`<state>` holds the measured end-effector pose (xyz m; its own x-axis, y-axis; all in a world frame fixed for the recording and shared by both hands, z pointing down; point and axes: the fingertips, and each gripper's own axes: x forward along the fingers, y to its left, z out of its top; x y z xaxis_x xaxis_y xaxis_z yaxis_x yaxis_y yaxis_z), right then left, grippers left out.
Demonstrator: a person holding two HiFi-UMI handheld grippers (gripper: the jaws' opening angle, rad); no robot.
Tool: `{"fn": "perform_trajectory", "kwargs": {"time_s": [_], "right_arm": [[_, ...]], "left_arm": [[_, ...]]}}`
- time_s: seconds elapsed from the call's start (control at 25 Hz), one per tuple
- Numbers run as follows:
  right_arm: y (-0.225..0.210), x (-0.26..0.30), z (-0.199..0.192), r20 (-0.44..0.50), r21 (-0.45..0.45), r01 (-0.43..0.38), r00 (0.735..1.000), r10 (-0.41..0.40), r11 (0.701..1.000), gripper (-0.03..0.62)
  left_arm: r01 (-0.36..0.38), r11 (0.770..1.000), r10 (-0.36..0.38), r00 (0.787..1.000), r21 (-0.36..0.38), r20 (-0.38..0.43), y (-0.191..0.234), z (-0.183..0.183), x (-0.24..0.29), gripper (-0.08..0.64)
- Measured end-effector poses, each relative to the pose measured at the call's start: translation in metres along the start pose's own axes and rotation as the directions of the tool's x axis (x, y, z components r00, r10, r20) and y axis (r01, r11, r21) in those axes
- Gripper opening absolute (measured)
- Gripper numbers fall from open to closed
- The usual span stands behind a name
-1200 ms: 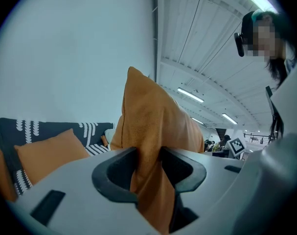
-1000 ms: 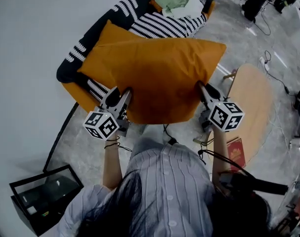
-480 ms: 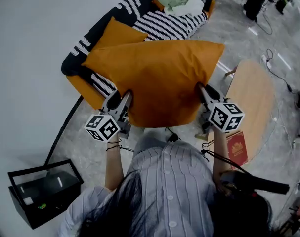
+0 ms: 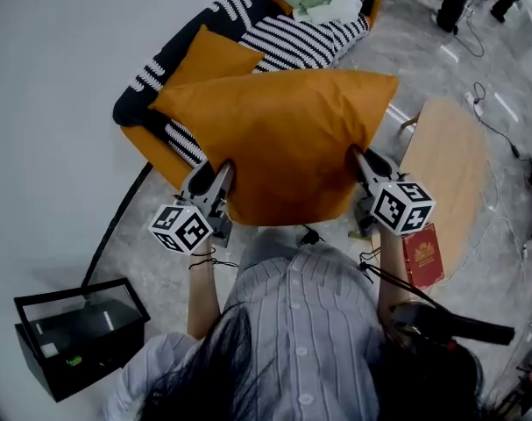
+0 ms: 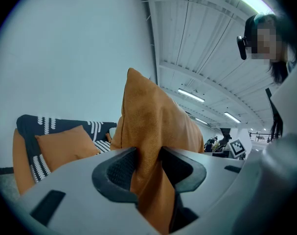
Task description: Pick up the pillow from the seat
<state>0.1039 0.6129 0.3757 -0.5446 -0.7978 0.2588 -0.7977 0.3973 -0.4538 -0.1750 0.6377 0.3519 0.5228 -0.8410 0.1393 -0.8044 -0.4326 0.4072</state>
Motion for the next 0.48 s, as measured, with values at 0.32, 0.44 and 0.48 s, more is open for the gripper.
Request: {"fn": "perform_trajectory", "kwargs": {"time_s": [0.32, 0.44, 0.48], "right_arm": [[0.013, -0.005, -0.013, -0.009, -0.006, -0.012, 1.000, 0.012, 1.000, 0.058], [0.017, -0.004, -0.014, -0.016, -0.011, -0.019, 1.000, 0.019, 1.000, 0.058], [0.018, -0.004, -0.013, -0.017, -0.013, -0.020, 1.000, 0.020, 1.000, 0.058]], "left_arm": [[-0.017, 1.000, 0.017, 1.000, -0.007, 0.009, 0.001, -0.007, -0.023, 0.173], [-0.025, 1.000, 0.025, 1.000, -0.012, 0.012, 0.002, -0.007, -0.028, 0.173], [-0.026, 1.000, 0.026, 1.000, -0.014, 0.013, 0.003, -0.007, -0.029, 0.173]]}}
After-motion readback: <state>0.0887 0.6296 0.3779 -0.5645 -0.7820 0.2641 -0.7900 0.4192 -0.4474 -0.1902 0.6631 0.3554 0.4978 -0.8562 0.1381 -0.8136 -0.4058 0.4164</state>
